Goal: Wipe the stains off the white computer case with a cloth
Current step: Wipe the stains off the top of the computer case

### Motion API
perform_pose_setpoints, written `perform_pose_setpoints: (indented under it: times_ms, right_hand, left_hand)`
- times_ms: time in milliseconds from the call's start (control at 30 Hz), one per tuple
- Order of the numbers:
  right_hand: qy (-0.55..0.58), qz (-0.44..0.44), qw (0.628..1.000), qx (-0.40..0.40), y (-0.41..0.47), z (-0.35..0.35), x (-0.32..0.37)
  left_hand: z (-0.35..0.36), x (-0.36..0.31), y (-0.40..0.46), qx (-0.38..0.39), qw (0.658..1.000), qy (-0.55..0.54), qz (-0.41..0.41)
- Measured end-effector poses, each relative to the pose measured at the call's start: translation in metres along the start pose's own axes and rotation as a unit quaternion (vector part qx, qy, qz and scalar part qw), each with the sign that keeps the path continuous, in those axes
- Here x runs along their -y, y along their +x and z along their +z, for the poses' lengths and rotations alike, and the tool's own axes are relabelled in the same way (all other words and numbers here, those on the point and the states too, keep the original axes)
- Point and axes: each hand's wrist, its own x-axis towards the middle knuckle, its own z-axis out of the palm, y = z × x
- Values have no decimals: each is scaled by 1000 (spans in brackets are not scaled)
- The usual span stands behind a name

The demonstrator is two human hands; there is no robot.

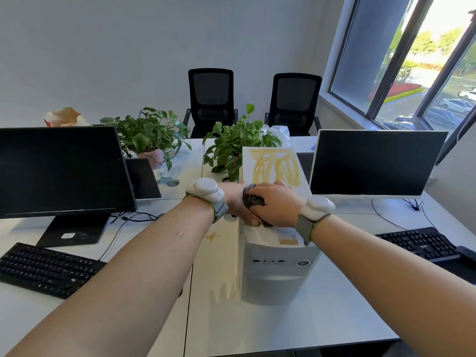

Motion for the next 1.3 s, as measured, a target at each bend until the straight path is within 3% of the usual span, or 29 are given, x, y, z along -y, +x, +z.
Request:
perform_pose_setpoints:
  times_ms: [133,300,600,800,900,1067,1300]
  right_hand:
    - [-11,-42,999,28,-19,-13,-10]
    - [-156,96,982,-36,-8,-19,-28]
    - [-13,-10,1000,-12,-23,-9,-4]
    - [-99,134,986,-7,1,-28,-26]
    - [-34,87,994,-63,21,-18,-13]
    - [-94,-1,996,1,29,0,-1]
    - [-120,159,980,24,10,-29,-48]
  left_hand:
    - [-3,-3,1,12,999,39,-15]
    - [-4,-1,0,10,999,42,-23]
    - [-8,-10,-2,19,999,46,-21]
    - [-6,-6,-4,16,998,42,-40]
    - [-4,-7,-2,4,998,52,-32]
    - [-7,-10,1,22,999,31,-9]
    - [-4,-2,2,10,998,58,-29]
